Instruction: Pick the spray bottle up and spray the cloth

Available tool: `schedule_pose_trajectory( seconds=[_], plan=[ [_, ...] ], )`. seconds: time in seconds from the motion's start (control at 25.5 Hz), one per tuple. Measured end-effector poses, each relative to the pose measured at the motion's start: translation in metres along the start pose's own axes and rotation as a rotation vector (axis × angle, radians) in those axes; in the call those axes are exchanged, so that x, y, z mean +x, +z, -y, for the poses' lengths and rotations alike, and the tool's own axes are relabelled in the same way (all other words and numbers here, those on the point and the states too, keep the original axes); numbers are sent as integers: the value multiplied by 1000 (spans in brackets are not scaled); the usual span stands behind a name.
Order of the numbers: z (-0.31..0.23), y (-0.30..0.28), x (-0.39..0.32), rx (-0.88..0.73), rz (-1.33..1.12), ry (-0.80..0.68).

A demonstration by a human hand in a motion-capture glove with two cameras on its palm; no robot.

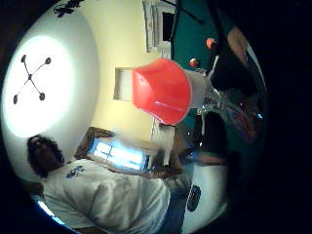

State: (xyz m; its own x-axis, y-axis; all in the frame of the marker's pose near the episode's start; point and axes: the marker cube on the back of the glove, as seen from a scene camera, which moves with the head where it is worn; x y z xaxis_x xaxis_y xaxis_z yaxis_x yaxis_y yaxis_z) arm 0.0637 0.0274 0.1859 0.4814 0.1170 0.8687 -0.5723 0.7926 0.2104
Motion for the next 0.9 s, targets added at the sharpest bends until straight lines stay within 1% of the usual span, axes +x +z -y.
schedule_pose_trajectory(
  seconds=[0.12, 0.55, 0.9],
  plan=[
    [-2, -5, 3, 22, 11, 13],
    [-11, -2, 8, -25, 72, 43],
    [-4, 4, 4, -60, 29, 64]
  ],
)
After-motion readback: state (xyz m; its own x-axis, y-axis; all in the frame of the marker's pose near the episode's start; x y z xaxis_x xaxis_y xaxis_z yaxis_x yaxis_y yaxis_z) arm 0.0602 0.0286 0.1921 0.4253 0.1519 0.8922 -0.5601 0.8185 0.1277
